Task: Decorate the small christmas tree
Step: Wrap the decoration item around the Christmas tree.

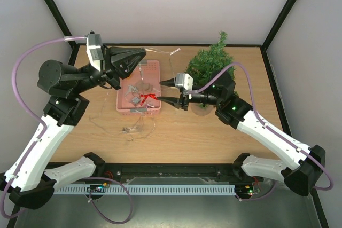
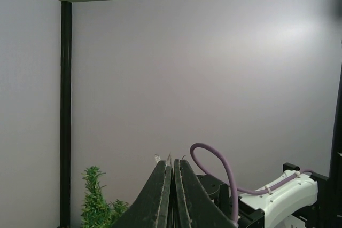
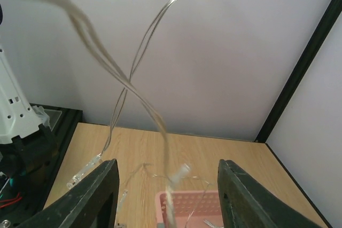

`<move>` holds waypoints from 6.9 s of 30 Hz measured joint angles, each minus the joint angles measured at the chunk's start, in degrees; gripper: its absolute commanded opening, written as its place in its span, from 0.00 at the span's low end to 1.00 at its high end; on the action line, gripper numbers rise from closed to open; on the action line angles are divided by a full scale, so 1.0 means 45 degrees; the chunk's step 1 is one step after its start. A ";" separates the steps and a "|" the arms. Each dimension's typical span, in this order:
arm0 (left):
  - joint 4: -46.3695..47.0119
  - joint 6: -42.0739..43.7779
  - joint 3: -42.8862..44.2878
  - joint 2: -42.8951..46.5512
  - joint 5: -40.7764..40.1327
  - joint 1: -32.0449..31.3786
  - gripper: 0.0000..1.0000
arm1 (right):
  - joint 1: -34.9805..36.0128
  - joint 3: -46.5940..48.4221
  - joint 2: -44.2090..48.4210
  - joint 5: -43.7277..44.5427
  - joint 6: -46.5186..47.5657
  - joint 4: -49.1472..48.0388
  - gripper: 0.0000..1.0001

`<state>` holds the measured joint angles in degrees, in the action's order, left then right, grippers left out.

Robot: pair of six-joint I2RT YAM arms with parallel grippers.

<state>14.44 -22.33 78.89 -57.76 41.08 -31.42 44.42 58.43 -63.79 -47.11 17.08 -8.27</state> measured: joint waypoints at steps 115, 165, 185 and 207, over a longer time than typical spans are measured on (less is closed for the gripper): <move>-0.0083 0.0806 -0.0937 -0.0860 -0.2526 0.0000 0.02 | 0.0262 0.2943 0.1593 1.0491 -0.2744 0.3449 0.02; -0.0641 0.0597 -0.0423 -0.5022 -0.5688 0.0049 0.02 | -0.6217 0.7966 -0.2618 1.0180 -0.1807 0.8573 0.02; -0.1438 0.0729 -0.0423 -0.5022 -0.4988 0.0083 0.02 | -0.6217 0.7927 -0.2550 0.9782 -0.2803 1.0210 0.09; -0.1428 0.0709 -0.0753 -0.4731 -0.4498 0.0083 0.02 | -0.6217 0.6577 -0.0797 0.8223 -0.4109 1.0608 0.08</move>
<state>8.01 -19.14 75.50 -79.05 20.84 -31.05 16.45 88.03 -67.37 -10.11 -1.41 39.46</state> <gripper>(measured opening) 0.027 0.082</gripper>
